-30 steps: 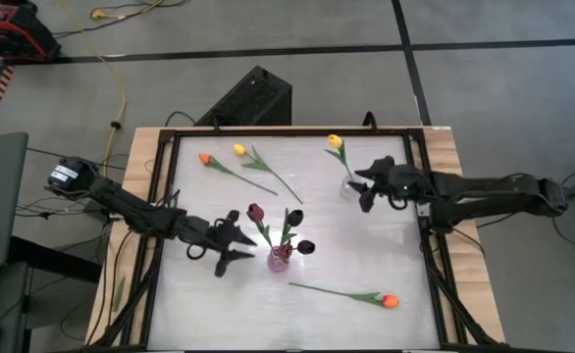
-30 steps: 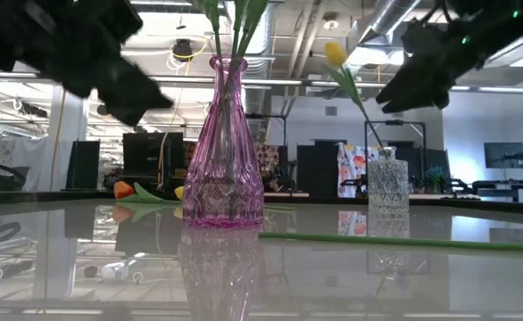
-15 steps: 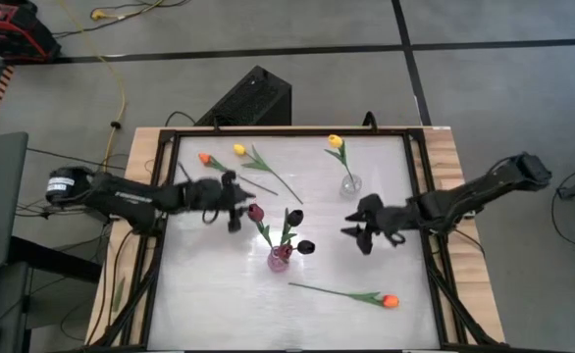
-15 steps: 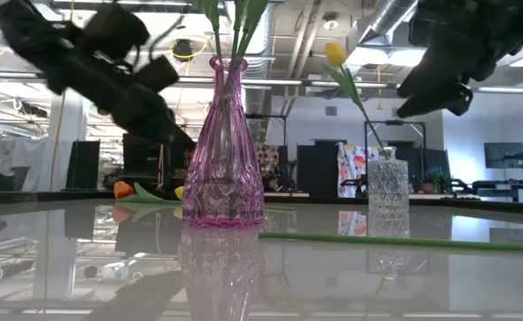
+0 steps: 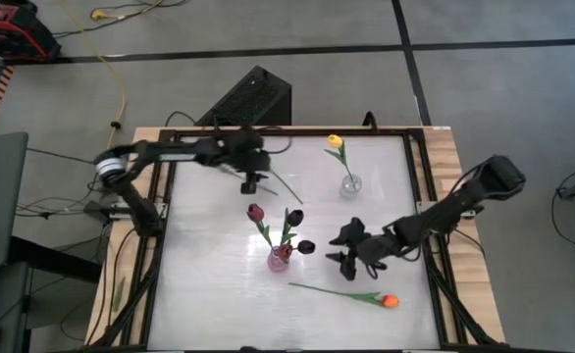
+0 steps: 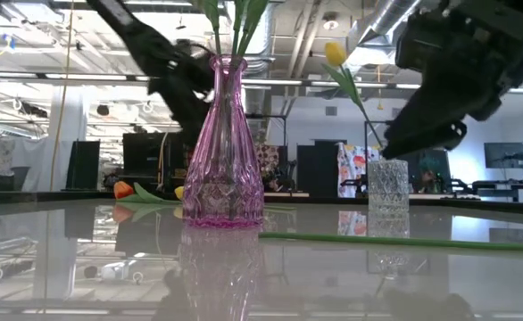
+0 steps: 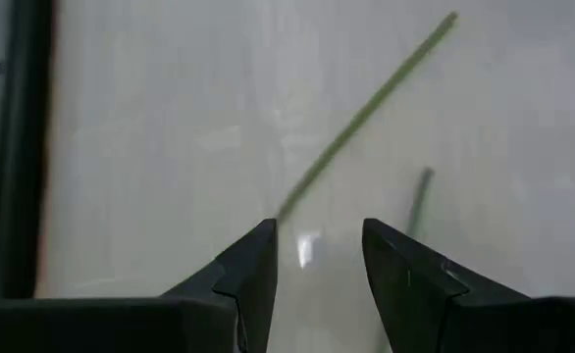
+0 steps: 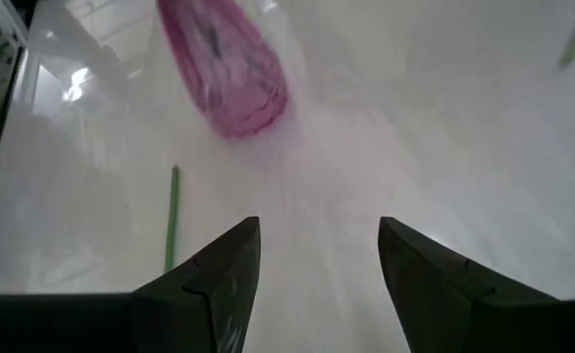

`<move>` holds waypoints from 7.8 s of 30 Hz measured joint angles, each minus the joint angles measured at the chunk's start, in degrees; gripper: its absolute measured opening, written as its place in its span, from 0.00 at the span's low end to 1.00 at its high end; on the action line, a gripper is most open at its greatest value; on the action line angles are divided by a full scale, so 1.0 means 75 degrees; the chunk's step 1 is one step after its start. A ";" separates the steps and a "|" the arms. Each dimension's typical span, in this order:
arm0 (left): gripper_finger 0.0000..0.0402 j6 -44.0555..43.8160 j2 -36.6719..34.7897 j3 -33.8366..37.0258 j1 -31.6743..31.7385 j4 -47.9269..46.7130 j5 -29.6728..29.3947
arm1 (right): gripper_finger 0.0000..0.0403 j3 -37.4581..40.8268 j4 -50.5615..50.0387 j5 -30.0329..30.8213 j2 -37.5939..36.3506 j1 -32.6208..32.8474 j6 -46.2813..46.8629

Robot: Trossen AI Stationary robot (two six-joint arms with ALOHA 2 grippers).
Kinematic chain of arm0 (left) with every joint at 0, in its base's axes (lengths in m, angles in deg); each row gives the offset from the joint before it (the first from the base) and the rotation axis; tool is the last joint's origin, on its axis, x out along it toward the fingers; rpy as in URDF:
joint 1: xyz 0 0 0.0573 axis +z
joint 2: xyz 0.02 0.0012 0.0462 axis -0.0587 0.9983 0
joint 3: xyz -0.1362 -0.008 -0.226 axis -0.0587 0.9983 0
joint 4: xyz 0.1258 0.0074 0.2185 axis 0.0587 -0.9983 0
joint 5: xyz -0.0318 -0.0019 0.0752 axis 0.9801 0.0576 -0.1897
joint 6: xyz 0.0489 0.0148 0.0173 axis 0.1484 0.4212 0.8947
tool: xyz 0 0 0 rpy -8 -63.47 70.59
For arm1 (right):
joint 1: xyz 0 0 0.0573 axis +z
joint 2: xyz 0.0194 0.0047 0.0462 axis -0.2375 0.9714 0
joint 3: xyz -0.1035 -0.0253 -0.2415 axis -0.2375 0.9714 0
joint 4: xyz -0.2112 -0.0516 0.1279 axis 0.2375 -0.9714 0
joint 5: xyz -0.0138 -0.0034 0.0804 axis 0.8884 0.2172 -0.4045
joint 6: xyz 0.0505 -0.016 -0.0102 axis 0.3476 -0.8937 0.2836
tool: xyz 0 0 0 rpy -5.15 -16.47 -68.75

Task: Sort flowers into vase by color
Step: Put the yellow flower into the transparent vase

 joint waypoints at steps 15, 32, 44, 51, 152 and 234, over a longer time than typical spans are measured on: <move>0.35 0.0937 0.2855 -0.2891 -0.0134 -0.3127 -0.0706 | 0.58 0.0012 0.0414 0.0005 0.0927 0.0559 0.0311; 0.00 -0.0264 0.2124 -0.3068 -0.0228 -0.4791 -0.0587 | 0.58 0.0009 0.0948 0.0120 0.0935 0.0672 0.0244; 0.00 -0.2058 -0.1486 -0.2313 -0.0975 -0.3559 -0.0748 | 0.58 0.0009 0.1550 0.0183 0.0935 0.0700 0.0109; 0.00 -0.5484 -0.3206 -0.1852 -0.1153 -0.2528 -0.0089 | 0.58 -0.0854 0.1051 0.0200 0.0871 0.0561 -0.2708; 0.35 -0.4547 -0.4470 -0.1829 0.0696 -0.2402 0.0312 | 0.06 -0.4883 -0.2596 0.1322 -0.2538 -0.2217 -0.9855; 0.35 -0.6525 -0.5709 0.4709 -0.2343 0.3826 0.0410 | 0.65 0.1843 0.0257 0.0736 -0.3850 -0.4745 -0.3381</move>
